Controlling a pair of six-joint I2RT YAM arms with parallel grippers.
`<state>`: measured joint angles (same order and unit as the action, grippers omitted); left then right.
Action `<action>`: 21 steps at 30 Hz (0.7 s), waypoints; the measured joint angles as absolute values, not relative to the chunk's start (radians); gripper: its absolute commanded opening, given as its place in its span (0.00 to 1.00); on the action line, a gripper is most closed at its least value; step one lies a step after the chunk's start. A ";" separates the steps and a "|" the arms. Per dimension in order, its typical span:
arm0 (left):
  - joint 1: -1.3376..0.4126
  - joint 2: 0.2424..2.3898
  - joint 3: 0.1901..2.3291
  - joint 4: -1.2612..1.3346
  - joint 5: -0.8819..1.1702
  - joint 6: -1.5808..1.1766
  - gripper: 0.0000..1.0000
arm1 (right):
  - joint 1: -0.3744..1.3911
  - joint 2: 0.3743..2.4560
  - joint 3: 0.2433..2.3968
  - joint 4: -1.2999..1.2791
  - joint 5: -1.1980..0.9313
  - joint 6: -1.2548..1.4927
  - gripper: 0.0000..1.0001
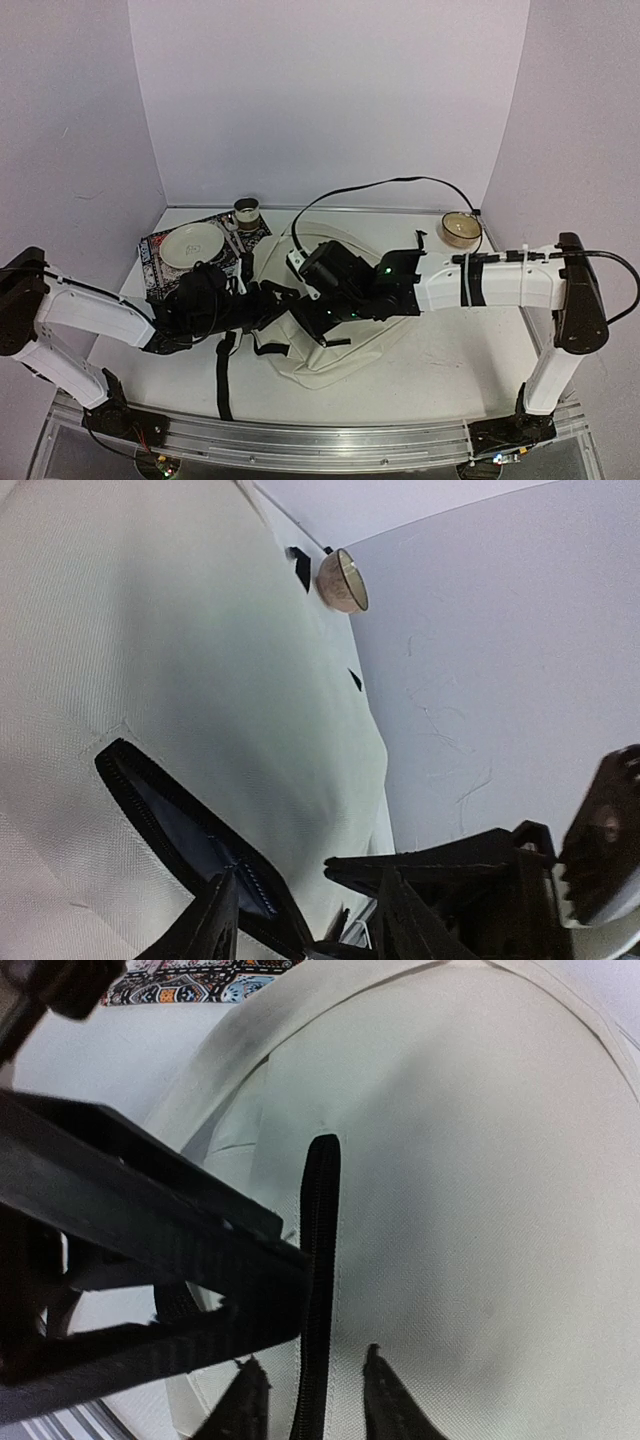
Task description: Pack the student bag
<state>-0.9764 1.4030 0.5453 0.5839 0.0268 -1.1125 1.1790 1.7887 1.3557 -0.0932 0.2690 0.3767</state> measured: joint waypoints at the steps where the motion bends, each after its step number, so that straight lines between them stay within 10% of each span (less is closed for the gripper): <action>1: -0.977 1.377 0.545 0.565 0.025 -1.091 0.48 | 1.179 1.783 1.348 -0.092 0.266 0.375 0.52; 21: -1.158 1.369 0.800 0.129 -0.056 -0.437 0.56 | 1.060 1.394 0.937 -0.072 0.267 0.581 0.79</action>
